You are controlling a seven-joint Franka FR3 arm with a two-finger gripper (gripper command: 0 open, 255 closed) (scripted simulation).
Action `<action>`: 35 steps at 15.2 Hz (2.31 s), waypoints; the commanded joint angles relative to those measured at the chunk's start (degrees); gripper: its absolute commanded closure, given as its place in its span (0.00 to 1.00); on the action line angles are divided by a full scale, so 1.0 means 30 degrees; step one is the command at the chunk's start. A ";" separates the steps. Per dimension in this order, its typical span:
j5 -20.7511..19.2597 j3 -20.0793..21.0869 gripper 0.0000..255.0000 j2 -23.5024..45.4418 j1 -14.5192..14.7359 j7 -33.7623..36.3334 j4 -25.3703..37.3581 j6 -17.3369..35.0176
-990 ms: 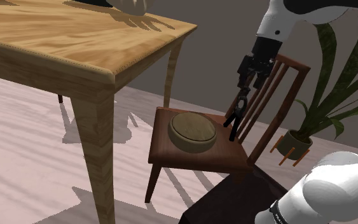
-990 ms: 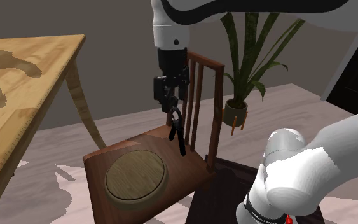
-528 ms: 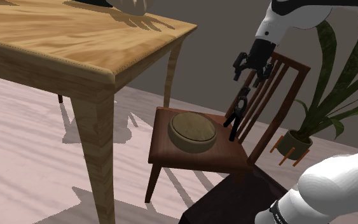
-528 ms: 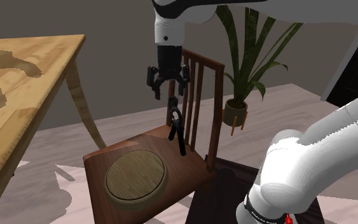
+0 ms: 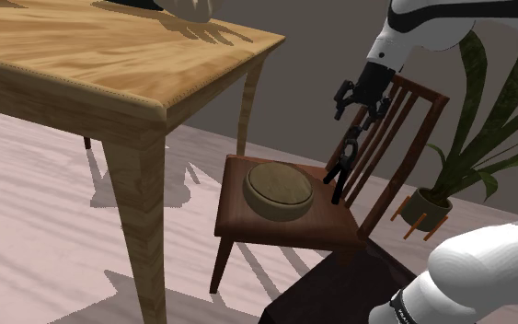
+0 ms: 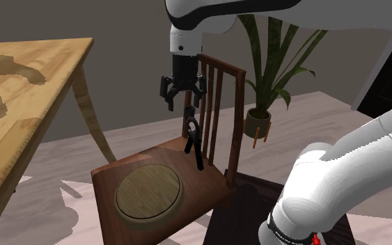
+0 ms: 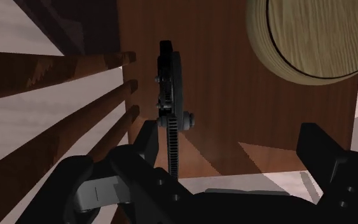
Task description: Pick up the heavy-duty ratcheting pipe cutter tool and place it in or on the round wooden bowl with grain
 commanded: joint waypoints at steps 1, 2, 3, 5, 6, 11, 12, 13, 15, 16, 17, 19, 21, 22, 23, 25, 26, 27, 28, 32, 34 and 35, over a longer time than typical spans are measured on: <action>-0.1274 -0.0082 0.00 0.0256 -0.0449 -0.0044 -0.0929 -0.0152; -0.1243 0.0007 0.00 0.0257 -0.0557 -0.0077 -0.0928 -0.0157; -0.1209 0.0101 0.00 0.0259 -0.0670 -0.0111 -0.0927 -0.0162; -0.1153 0.0258 0.00 0.0261 -0.0860 -0.0170 -0.0925 -0.0171; -0.1138 0.0301 0.00 0.0261 -0.0912 -0.0186 -0.0924 -0.0173; -0.0998 0.0532 1.00 -0.0401 -0.1117 -0.0394 -0.2546 0.0767; -0.0938 0.0629 1.00 0.0175 -0.1063 -0.0285 -0.2126 0.0936; -0.0923 0.0651 1.00 0.0049 -0.1050 -0.0175 -0.1912 0.0601; -0.0882 0.0753 1.00 -0.0091 -0.0990 0.0052 -0.1468 0.0045; -0.0943 0.0654 1.00 0.0060 -0.1044 -0.0060 -0.1212 -0.0074; -0.0927 0.0666 1.00 -0.0579 -0.1029 -0.0024 -0.1637 -0.0293; -0.1091 0.0438 1.00 0.0265 -0.1084 -0.0210 -0.0664 -0.0435; -0.1077 0.0488 1.00 0.0285 -0.1157 -0.0175 -0.0134 -0.0945; -0.1075 0.0496 1.00 0.0301 -0.1174 -0.0152 0.0136 -0.1198; -0.1072 0.0505 1.00 0.0321 -0.1191 -0.0129 0.0410 -0.1451; -0.1046 0.0579 1.00 0.0373 -0.1296 -0.0104 0.0970 -0.1960; -0.1038 0.0599 1.00 0.0405 -0.1329 -0.0085 0.1255 -0.2213; -0.1020 0.0650 1.00 0.0441 -0.1399 -0.0077 0.1545 -0.2468; -0.1005 0.0691 1.00 0.0482 -0.1460 -0.0067 0.1839 -0.2722; -0.0925 0.0902 1.00 0.0682 -0.1760 -0.0038 0.3056 -0.3743; -0.0887 0.1001 1.00 0.0806 -0.1905 -0.0020 0.3690 -0.4254; -0.0868 0.1050 1.00 0.0875 -0.1976 -0.0010 0.4014 -0.4510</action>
